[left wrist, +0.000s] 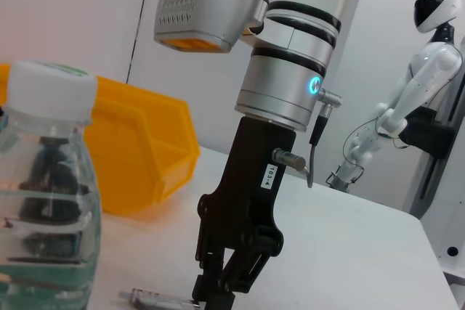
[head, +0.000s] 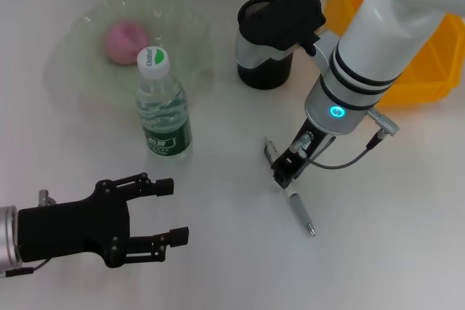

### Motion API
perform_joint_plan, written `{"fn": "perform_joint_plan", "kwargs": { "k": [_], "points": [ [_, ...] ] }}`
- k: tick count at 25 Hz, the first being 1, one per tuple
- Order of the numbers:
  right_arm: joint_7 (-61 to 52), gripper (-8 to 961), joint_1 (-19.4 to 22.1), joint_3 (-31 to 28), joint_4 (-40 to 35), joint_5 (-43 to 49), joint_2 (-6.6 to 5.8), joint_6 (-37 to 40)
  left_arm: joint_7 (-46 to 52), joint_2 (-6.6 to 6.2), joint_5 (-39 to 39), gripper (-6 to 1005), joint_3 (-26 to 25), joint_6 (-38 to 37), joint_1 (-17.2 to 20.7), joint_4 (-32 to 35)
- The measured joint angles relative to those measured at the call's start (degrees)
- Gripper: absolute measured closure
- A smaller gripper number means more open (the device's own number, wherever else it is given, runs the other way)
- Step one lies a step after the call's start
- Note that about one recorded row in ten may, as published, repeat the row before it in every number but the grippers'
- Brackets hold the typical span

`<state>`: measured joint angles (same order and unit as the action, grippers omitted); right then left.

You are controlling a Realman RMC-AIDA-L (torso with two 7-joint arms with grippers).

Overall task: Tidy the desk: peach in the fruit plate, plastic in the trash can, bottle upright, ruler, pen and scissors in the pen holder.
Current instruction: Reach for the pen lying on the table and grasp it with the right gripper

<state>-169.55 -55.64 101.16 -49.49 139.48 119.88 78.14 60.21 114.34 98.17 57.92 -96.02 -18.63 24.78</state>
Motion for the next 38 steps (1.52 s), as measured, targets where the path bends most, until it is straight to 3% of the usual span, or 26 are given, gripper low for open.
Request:
{"fn": "perform_joint_plan", "kwargs": {
  "k": [10, 11, 33, 38],
  "points": [
    [0.0, 741, 0.1, 0.0, 0.0, 0.0, 0.0, 0.0, 0.0, 0.0, 0.0, 167, 0.0, 0.4, 0.0, 0.0],
    [0.0, 697, 0.1, 0.0, 0.0, 0.0, 0.0, 0.0, 0.0, 0.0, 0.0, 167, 0.0, 0.6, 0.0, 0.0],
    [0.0, 733, 0.5, 0.4, 0.7, -0.2, 0.0, 0.0, -0.1, 0.17, 0.0, 167, 0.2, 0.7, -0.2, -0.1],
    [0.0, 812, 0.5, 0.6, 0.3, -0.3, 0.0, 0.0, -0.2, 0.22, 0.0, 167, 0.2, 0.7, -0.2, -0.1]
  ]
}}
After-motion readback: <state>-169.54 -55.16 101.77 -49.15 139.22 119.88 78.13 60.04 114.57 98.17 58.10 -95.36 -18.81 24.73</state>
